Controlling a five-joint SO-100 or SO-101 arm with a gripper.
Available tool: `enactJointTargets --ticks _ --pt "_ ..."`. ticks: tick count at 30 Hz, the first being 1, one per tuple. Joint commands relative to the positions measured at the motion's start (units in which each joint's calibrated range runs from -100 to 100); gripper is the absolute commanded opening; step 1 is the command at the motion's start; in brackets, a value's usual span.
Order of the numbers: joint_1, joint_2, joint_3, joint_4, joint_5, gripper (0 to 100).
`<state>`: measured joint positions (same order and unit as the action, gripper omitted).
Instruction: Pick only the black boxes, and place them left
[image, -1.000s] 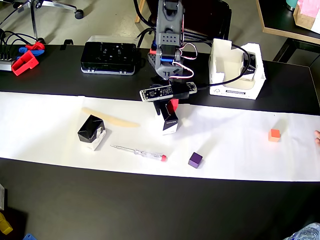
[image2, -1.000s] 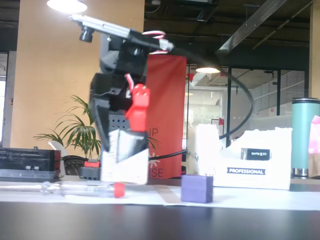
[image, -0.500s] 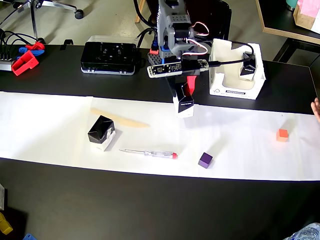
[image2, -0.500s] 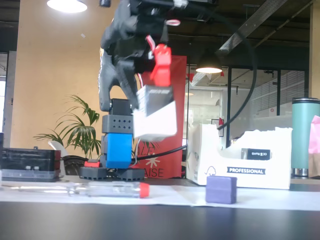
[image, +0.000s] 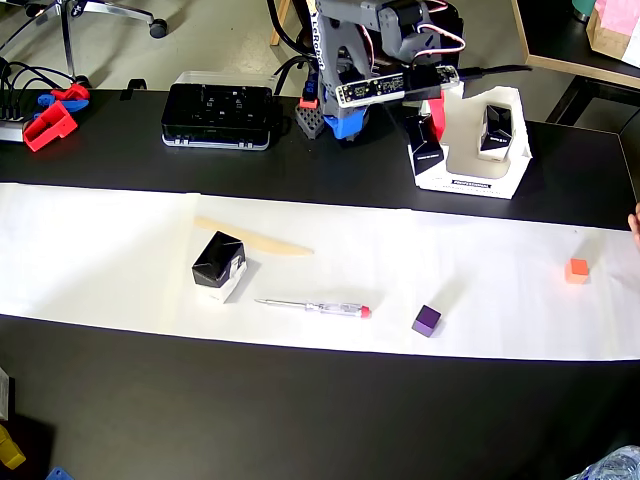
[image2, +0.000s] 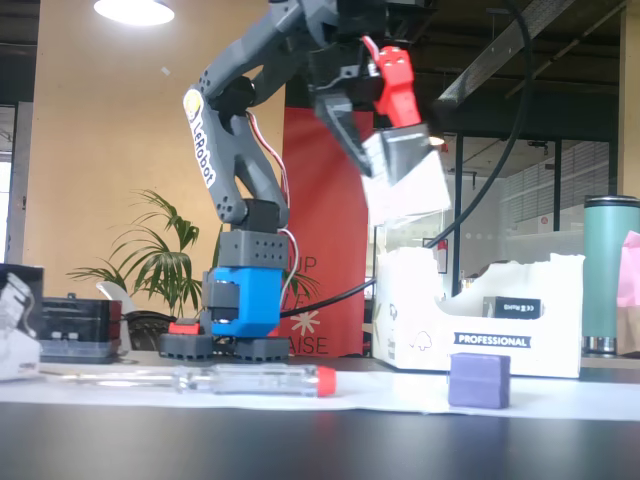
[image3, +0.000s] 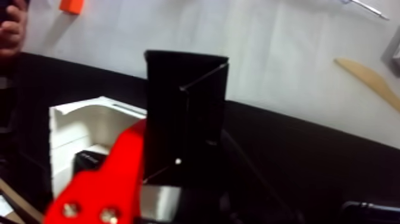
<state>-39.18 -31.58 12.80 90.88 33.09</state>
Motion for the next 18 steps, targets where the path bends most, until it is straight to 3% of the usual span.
enactJointTargets --ticks 1,11,18 --pt "-9.1 -4.0 -6.7 0.2 -4.6 7" --pt "-27.7 -3.6 -11.6 0.2 -11.4 7" --pt "-34.7 -0.8 -10.8 0.2 -16.8 7"
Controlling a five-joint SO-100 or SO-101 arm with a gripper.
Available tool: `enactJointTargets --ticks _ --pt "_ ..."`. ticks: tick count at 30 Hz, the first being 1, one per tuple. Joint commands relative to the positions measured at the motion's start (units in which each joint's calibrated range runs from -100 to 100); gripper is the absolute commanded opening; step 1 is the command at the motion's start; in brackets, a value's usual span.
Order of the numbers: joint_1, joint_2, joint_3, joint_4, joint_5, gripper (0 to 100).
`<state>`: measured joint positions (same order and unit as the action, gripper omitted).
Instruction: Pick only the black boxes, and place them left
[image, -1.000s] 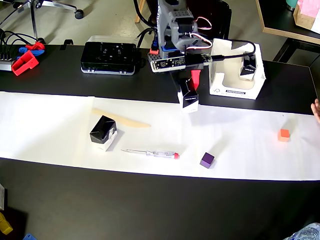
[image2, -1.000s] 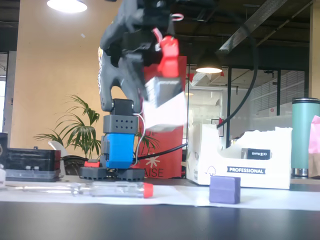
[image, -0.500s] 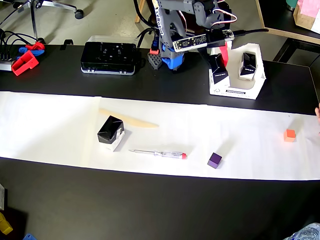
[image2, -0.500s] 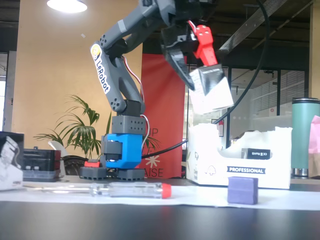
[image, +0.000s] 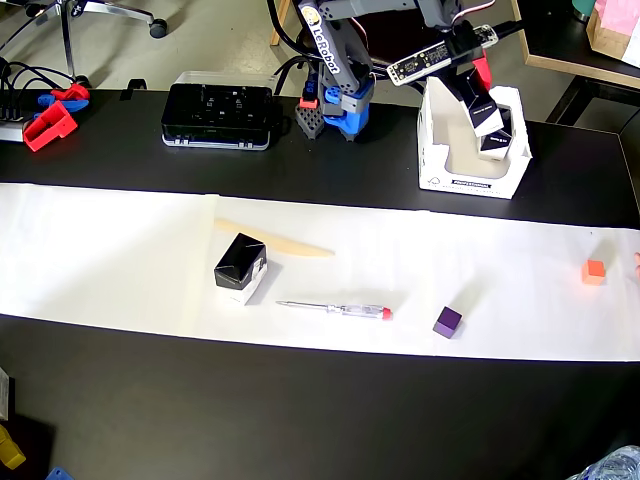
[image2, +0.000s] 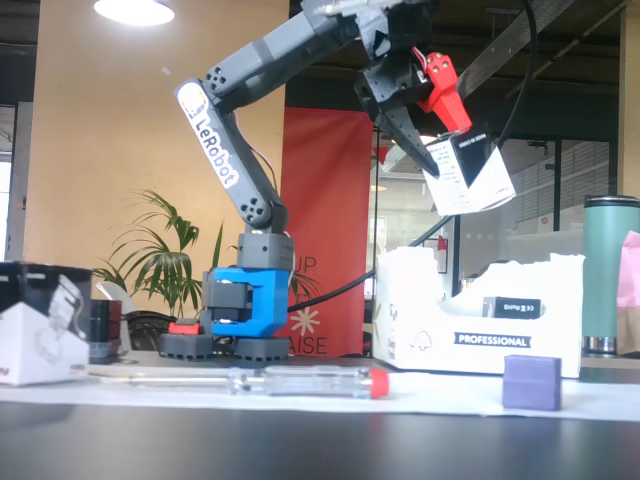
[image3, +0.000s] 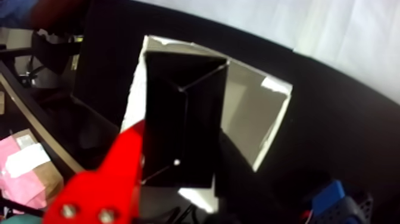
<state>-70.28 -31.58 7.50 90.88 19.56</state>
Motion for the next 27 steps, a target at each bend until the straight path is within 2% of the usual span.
enactJointTargets --ticks 1,7,13,15,19,21,23,27 --pt "-4.0 1.1 -5.6 0.1 -4.4 7" --pt "-6.2 12.5 -6.4 -0.2 -8.5 7" --pt "-8.8 20.3 -6.6 -0.5 -8.5 8" --pt "-9.2 22.9 -8.9 -0.5 -9.2 15" --pt "-9.2 25.1 -14.5 -0.5 -9.7 39" --pt "-9.2 24.8 -16.0 -0.5 -9.7 47" --pt "-9.0 24.2 -17.5 -0.3 -9.7 51" --pt "-6.7 22.2 -20.4 0.3 -9.6 51"
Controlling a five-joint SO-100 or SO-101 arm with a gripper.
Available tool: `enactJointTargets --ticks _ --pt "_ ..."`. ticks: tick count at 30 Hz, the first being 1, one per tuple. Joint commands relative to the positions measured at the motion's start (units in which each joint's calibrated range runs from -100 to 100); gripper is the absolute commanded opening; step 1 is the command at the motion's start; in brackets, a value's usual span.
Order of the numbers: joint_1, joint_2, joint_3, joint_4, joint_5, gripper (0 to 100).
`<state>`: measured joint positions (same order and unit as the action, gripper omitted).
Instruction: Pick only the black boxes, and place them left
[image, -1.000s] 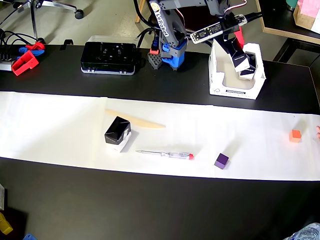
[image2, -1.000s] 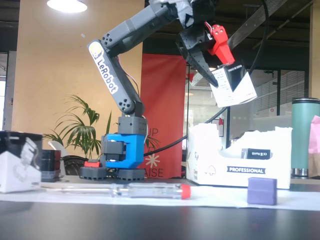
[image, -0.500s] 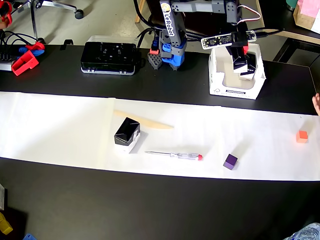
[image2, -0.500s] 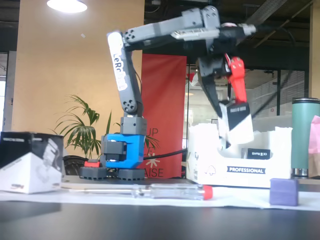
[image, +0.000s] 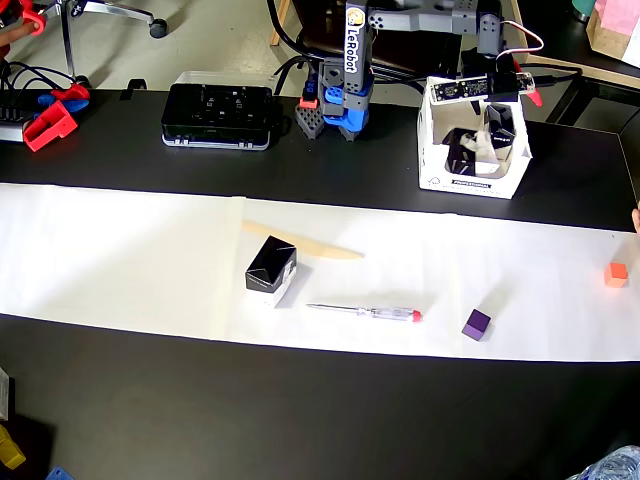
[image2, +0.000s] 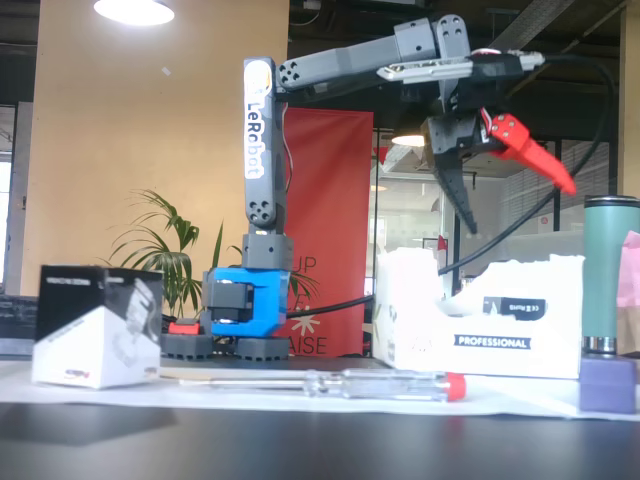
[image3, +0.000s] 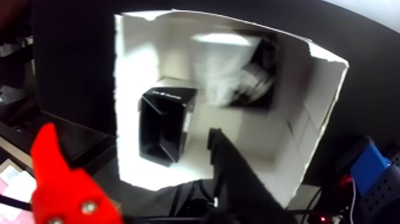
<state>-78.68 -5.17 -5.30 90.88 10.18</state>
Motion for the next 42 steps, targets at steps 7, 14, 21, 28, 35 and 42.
enactJointTargets --ticks 7,14,21,28,35,42 --pt "10.1 -10.0 -7.6 5.2 0.0 51" --pt "21.6 -13.2 -7.0 8.3 2.8 51" --pt "37.2 -13.4 -7.6 8.3 7.6 51" --pt "52.4 -13.0 -7.5 8.3 13.4 51" --pt "68.0 -12.7 -6.8 8.3 21.1 51" --pt "79.6 -11.8 -7.0 8.3 28.4 51"
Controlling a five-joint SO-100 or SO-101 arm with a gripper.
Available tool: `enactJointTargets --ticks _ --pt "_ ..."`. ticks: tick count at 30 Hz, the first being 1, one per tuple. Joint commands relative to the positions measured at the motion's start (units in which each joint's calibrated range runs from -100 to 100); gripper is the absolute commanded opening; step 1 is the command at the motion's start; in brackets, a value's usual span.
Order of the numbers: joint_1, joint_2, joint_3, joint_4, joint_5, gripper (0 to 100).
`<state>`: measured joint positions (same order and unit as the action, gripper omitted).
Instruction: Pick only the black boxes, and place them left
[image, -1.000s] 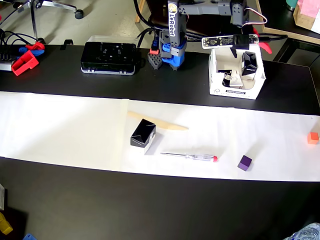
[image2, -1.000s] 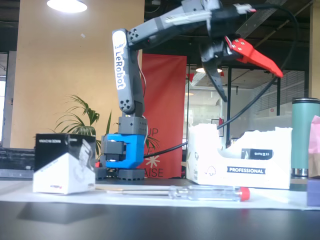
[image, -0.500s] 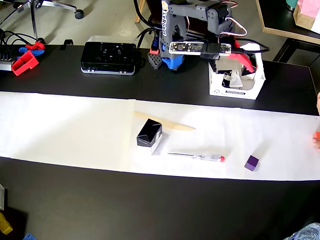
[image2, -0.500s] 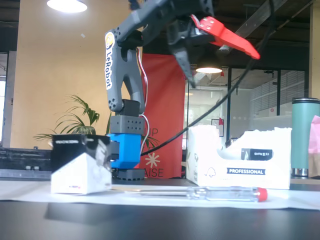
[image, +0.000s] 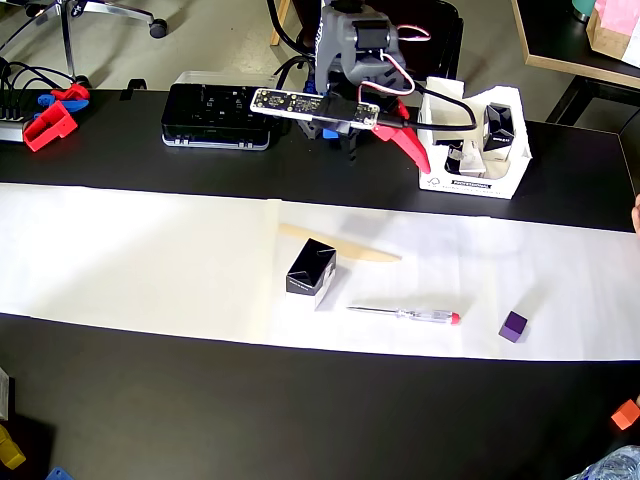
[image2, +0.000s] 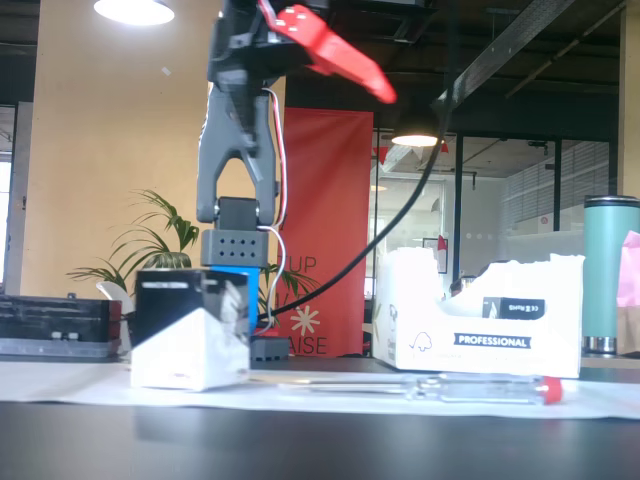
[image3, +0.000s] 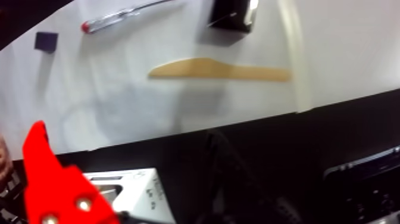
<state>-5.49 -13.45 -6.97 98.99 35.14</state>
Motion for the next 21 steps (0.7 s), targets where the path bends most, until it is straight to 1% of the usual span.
enactJointTargets --ticks 1,6,8,10,15,21 --pt "7.8 -2.4 -5.7 0.2 4.1 51" --pt "12.5 6.2 -10.5 -1.1 5.8 51" --pt "12.7 9.9 -13.2 -3.6 5.8 51" --pt "12.7 13.0 -14.7 -6.2 7.0 51" --pt "12.9 17.6 -14.8 -13.2 8.2 51" --pt "12.8 21.6 -14.8 -14.6 8.2 51"
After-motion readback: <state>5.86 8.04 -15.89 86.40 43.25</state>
